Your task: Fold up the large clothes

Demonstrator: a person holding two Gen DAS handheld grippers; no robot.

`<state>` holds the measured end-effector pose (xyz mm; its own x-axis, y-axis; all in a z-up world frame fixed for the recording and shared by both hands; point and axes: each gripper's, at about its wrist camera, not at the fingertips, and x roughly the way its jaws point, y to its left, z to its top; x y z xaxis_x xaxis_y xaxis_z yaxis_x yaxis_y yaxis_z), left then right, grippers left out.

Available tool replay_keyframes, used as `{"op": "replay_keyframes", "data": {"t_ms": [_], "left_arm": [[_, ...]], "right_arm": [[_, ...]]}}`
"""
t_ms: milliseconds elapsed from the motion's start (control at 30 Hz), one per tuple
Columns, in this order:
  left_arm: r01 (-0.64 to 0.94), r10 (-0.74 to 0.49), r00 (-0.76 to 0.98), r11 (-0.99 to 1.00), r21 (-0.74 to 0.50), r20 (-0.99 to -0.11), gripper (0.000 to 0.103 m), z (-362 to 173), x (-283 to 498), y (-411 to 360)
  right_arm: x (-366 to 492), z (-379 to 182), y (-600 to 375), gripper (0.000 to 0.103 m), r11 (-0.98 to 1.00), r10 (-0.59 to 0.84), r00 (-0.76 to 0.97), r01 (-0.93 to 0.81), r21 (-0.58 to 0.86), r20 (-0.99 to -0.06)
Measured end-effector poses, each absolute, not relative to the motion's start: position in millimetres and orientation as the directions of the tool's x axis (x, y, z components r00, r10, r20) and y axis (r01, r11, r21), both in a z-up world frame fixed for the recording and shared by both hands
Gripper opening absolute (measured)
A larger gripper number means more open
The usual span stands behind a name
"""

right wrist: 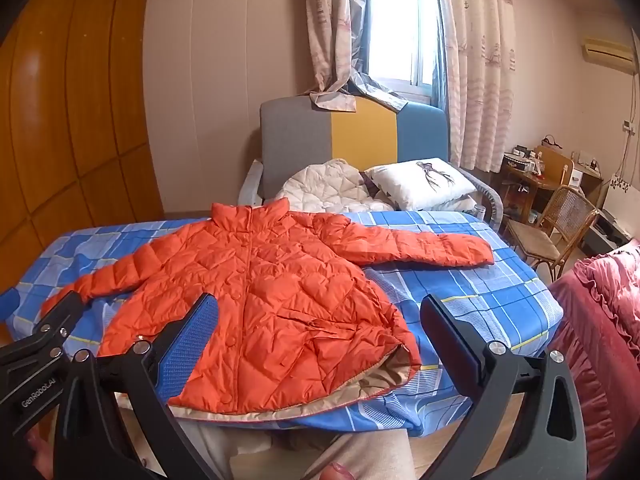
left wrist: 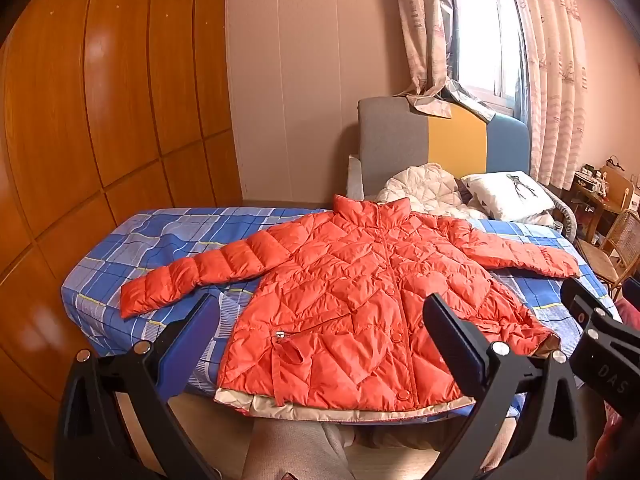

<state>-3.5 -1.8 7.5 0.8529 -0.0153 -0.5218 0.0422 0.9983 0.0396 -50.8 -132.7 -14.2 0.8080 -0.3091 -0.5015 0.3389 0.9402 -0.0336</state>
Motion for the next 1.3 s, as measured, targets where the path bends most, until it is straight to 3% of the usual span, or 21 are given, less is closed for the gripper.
{"op": "replay_keyframes", "data": {"t_ms": [1300], "left_arm": [[0.048,-0.021,0.852,0.998,0.037,-0.523,0.101,2.5,-4.6,1.9]], "right_arm": [[-48.8,-16.7,-131.3,0.100,0.944,-0.299,0.808,0.327,-0.035,-0.508]]}}
